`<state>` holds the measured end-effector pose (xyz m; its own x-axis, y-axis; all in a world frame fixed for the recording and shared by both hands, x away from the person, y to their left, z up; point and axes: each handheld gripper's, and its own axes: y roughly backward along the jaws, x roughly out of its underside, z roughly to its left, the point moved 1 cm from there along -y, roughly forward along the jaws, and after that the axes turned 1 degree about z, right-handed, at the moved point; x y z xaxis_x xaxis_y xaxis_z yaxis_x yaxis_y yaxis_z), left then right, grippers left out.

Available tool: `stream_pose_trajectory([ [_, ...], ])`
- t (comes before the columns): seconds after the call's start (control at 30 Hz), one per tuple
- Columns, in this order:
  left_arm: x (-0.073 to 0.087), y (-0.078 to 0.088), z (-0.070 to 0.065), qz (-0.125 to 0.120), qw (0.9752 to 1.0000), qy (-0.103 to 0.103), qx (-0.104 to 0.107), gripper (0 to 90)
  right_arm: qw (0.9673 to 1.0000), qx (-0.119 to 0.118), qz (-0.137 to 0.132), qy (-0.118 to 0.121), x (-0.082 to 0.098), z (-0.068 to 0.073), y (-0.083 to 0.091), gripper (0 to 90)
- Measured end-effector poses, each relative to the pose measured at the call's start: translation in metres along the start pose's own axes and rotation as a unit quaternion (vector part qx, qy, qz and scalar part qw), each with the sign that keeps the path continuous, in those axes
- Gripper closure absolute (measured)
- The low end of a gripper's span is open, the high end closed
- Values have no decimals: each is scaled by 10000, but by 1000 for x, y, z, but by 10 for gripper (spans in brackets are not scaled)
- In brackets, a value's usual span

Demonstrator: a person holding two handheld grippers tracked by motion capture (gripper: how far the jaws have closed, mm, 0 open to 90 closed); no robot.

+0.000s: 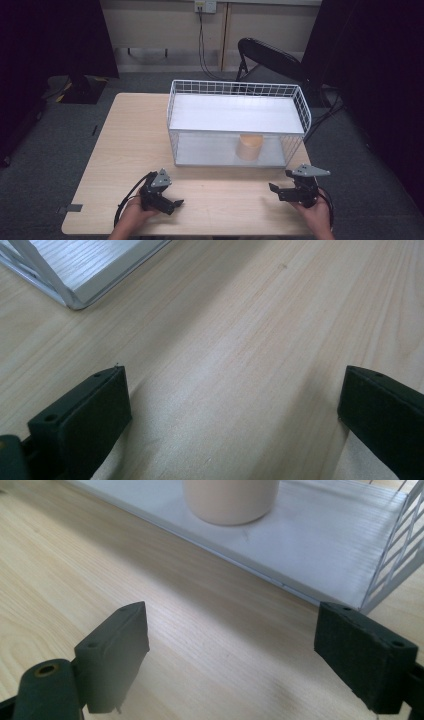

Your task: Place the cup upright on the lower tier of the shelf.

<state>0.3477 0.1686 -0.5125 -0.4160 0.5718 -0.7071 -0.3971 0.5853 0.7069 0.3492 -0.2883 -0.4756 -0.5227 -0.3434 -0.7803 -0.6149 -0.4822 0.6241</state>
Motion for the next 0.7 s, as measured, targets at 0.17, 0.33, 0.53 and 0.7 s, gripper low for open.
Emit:
stream_pose_trajectory([
  [0.17,0,0,0,-1,10000,9,-4,0,10000,13,75,22,8,-1,-2,138],
  [0.33,0,0,0,-1,10000,9,-5,0,9999,34,136,89,14,-3,-3,138],
  [0.53,0,0,0,-1,10000,15,-12,0,9994,64,240,235,22,-7,-6,139],
  [0.7,0,0,0,0,10000,16,-15,0,9991,94,293,298,27,-12,-8,139],
])
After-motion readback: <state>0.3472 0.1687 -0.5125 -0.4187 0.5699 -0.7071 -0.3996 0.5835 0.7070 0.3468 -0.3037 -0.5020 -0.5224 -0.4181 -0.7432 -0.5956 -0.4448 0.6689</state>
